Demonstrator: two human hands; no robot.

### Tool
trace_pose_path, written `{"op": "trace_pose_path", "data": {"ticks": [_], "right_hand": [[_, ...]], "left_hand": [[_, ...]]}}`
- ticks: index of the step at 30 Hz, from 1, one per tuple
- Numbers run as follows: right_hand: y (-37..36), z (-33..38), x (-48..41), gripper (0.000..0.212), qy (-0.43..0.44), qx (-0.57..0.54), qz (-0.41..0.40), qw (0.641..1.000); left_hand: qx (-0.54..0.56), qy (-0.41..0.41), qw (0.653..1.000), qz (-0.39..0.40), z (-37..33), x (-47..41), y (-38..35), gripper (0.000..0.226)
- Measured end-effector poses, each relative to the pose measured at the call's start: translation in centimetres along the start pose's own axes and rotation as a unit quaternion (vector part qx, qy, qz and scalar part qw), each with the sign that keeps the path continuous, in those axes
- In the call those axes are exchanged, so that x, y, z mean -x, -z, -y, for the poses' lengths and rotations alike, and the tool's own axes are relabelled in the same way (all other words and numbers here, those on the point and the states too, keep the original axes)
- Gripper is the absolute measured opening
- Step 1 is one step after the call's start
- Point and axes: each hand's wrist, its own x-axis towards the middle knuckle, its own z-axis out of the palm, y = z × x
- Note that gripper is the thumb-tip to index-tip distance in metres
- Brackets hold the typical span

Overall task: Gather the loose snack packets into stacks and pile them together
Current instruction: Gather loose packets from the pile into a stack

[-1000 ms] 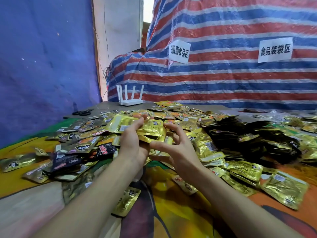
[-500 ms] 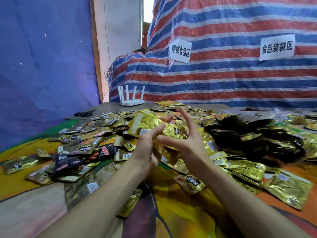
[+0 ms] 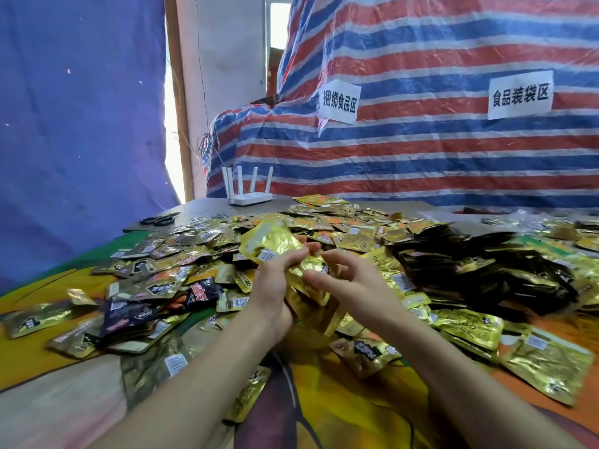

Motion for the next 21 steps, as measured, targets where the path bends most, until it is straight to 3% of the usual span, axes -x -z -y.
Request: {"op": "trace_pose_path", "data": {"ticks": [3,5,7,9,11,15,19,21], "right_hand": [[-1.5,0.2,0.7,0.048,0.065,0.135,-0.012,0.989],[-2.2,0.4,0.9,0.05,0.079,0.16,-0.024,0.984],[-1.9,0.9,0.8,0.041,0.044,0.136,-0.03,0.989],[-0.9,1.7,0.2,0.038,-0.048,0.042,-0.034,0.997],[0.0,2.3,-0.5,0.038,-0.118,-0.045,0.011,0.992],[1.1,2.8,-1.9,0.033,-0.131,-0.026,0.051,0.99],[3.5,3.1,-5.6,0.023,-0.137,0.08,-0.028,0.987],[4.5,2.6,-8.2,0.037,-0.119,0.207,-0.085,0.967]], "left_hand": [[0.028,-0.032,0.998,-0.046,-0.1,-0.3,0.3,0.02],[0.037,-0.039,0.996,-0.067,-0.3,-0.2,0.4,0.02],[0.046,-0.043,0.995,-0.083,-0.5,0.1,0.2,0.03],[0.02,-0.022,0.996,-0.083,-0.6,0.4,-0.1,0.051],[-0.02,0.001,0.997,-0.081,-0.5,0.7,-0.8,0.066],[-0.04,-0.006,0.994,-0.097,-0.4,1.0,-1.9,0.084],[-0.066,-0.084,0.978,-0.177,-0.5,0.5,-1.3,0.053],[-0.077,-0.104,0.97,-0.206,-0.5,0.3,-0.7,0.043]]}}
